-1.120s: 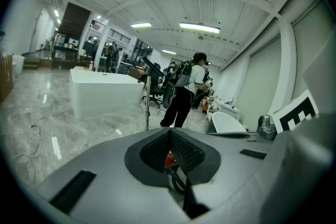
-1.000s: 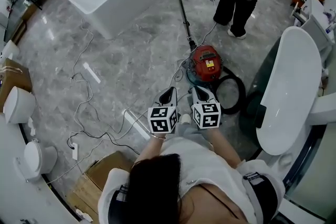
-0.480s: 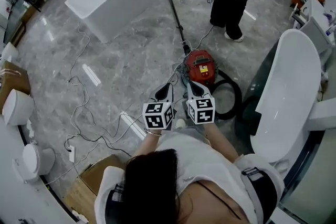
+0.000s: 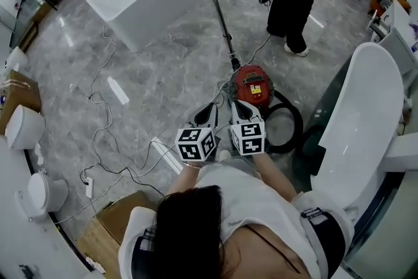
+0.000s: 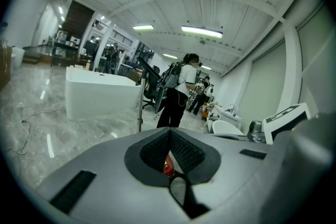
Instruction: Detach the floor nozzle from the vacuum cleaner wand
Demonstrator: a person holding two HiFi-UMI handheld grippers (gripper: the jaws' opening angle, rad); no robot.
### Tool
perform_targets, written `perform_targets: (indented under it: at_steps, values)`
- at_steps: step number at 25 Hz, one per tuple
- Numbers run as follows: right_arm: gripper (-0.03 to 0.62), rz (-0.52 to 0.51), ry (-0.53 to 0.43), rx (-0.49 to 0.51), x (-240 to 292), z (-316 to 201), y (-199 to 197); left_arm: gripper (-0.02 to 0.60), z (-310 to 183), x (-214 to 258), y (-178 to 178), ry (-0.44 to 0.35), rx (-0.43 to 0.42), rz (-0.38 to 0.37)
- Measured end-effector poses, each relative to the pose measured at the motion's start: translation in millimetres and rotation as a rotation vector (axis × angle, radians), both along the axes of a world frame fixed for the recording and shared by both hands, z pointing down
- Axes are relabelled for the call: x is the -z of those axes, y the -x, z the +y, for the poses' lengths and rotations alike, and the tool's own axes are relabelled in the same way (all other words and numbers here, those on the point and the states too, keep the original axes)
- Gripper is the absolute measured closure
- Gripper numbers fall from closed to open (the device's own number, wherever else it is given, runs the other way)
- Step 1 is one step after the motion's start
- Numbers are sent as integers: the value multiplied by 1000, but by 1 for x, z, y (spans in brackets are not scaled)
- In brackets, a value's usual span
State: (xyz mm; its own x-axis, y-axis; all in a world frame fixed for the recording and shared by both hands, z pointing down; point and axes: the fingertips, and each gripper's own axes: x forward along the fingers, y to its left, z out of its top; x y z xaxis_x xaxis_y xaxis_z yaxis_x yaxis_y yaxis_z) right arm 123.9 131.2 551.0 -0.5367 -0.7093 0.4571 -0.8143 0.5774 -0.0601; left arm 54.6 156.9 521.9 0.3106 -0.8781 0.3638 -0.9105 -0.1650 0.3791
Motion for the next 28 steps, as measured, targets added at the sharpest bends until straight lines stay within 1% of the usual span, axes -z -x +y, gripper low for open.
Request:
perform_targets:
  at_steps: [3, 7, 8, 11, 16, 18, 20, 23, 26, 28]
  values:
    - [579, 0, 3, 4, 1, 0, 1, 578, 1, 0, 1, -5, 9, -4]
    - [579, 71, -53, 11, 2, 1, -3, 578, 2, -1, 3, -1, 32, 9]
    - [579, 73, -51, 14, 1, 2, -3, 578, 2, -2, 4, 0, 35, 10]
    - [579, 40, -24, 10, -1, 4, -2, 578, 4, -3, 6, 4, 44, 5]
    - [579, 11, -34, 0, 6, -3, 0, 578, -1, 1, 11, -19, 53, -8]
    - [579, -2, -44, -6, 11, -7, 0, 578, -5, 2, 12, -26, 53, -31]
    - [579, -1, -56, -20, 17, -13, 1, 578, -11, 1, 14, -12, 52, -53]
    - [579, 4, -66, -44, 25, -22, 4, 578, -20, 0, 16, 13, 45, -32]
    - [579, -4, -70, -53, 31, -28, 8, 578, -27, 3, 16, 6, 32, -28]
    - [579, 14, -69, -67, 33, -33, 9, 578, -32, 5, 17, 13, 32, 1]
